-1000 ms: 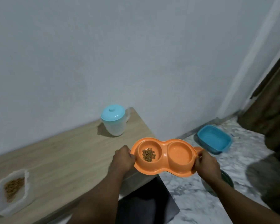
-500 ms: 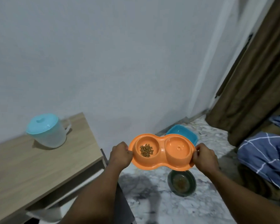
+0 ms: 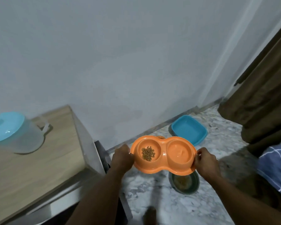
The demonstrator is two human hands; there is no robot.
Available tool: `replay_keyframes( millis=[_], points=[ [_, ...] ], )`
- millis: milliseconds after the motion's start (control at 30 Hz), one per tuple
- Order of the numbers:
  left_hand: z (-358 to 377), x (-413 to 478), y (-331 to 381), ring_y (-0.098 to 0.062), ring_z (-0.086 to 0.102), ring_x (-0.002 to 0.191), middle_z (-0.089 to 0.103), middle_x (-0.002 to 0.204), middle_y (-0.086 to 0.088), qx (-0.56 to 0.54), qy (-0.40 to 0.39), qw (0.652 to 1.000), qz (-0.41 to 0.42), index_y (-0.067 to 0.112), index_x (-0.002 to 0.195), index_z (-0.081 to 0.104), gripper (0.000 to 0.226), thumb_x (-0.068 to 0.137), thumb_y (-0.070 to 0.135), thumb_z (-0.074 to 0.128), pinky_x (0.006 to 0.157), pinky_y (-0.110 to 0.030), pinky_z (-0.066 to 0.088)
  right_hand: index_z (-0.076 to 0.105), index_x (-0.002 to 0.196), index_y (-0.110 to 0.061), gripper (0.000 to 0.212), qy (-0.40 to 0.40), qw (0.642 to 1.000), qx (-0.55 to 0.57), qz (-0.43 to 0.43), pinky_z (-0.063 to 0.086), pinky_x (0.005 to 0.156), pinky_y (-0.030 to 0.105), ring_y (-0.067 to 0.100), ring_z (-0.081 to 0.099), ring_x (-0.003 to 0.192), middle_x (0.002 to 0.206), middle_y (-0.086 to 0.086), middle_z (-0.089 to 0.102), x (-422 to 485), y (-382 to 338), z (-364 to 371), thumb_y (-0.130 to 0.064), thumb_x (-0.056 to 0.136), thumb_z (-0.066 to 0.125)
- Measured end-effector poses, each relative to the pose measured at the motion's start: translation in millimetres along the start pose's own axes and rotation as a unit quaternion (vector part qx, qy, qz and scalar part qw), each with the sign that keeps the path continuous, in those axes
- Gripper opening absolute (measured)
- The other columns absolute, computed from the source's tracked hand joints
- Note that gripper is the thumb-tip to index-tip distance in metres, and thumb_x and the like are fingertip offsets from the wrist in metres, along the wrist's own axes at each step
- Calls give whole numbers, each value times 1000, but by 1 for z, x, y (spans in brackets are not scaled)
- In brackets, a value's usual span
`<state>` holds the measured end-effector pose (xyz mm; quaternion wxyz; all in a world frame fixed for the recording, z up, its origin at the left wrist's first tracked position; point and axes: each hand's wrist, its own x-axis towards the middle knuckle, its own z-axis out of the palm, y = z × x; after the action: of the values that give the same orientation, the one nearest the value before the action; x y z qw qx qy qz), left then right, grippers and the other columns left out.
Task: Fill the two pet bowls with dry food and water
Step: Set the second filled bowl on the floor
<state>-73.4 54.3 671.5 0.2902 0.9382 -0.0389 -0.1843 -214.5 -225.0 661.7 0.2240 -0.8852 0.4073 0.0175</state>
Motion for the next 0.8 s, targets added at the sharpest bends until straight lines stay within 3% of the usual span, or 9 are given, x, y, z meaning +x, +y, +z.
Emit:
replay_keyframes(
  millis=[100,267,400,500,600,667,733,800],
  points=[
    [11,26,-2,-29,63,95,69,95,-10,7,-5,1000,-4,16,87,54,6,85,20,59,80,-35,48,50,95,-23,5,-19,1000,-10,1,52,68,40,31,62,79,88,9,68,33,-6,18,-27,93,50],
    [35,69,-6,-27,64,89,69,91,-8,14,-26,999,-43,13,88,57,7,86,19,58,69,-28,39,52,101,-22,8,-50,999,7,0,54,74,45,36,64,86,94,13,69,85,-7,59,-27,94,51],
    [72,111,-24,-30,65,93,71,95,-11,18,-31,997,-71,11,96,59,13,86,19,58,70,-30,41,50,100,-24,4,-89,996,12,4,54,73,44,34,65,83,91,11,69,129,0,108,-25,97,51],
    [115,147,-46,-22,62,86,69,95,-6,36,-41,994,-93,14,101,58,14,90,22,54,64,-28,36,46,96,-29,6,-106,994,12,2,54,70,44,30,63,75,83,6,67,164,12,160,-28,96,52],
    [168,185,-71,-6,51,63,58,77,5,17,-33,991,-125,16,99,57,11,91,22,55,51,-21,32,50,98,-19,5,-109,994,20,-6,51,67,42,29,59,70,77,7,64,198,30,220,-20,95,54],
    [206,211,-93,-14,59,67,64,78,0,16,-31,990,-136,16,99,57,12,89,22,56,57,-25,40,50,98,-18,5,-106,994,11,-7,49,65,41,29,60,70,74,5,62,219,44,263,-24,98,51],
    [249,238,-118,-22,65,74,69,80,-7,14,-35,990,-134,15,99,57,12,89,20,58,63,-27,43,50,99,-18,6,-118,993,10,6,38,62,36,28,54,69,72,3,56,239,63,308,-24,100,49],
    [294,263,-147,-15,60,64,67,73,-4,10,-49,991,-127,14,101,56,11,90,17,57,58,-25,40,51,99,-17,3,-111,994,11,-3,33,62,35,30,51,70,71,3,53,259,83,355,-20,98,51]
  ],
)
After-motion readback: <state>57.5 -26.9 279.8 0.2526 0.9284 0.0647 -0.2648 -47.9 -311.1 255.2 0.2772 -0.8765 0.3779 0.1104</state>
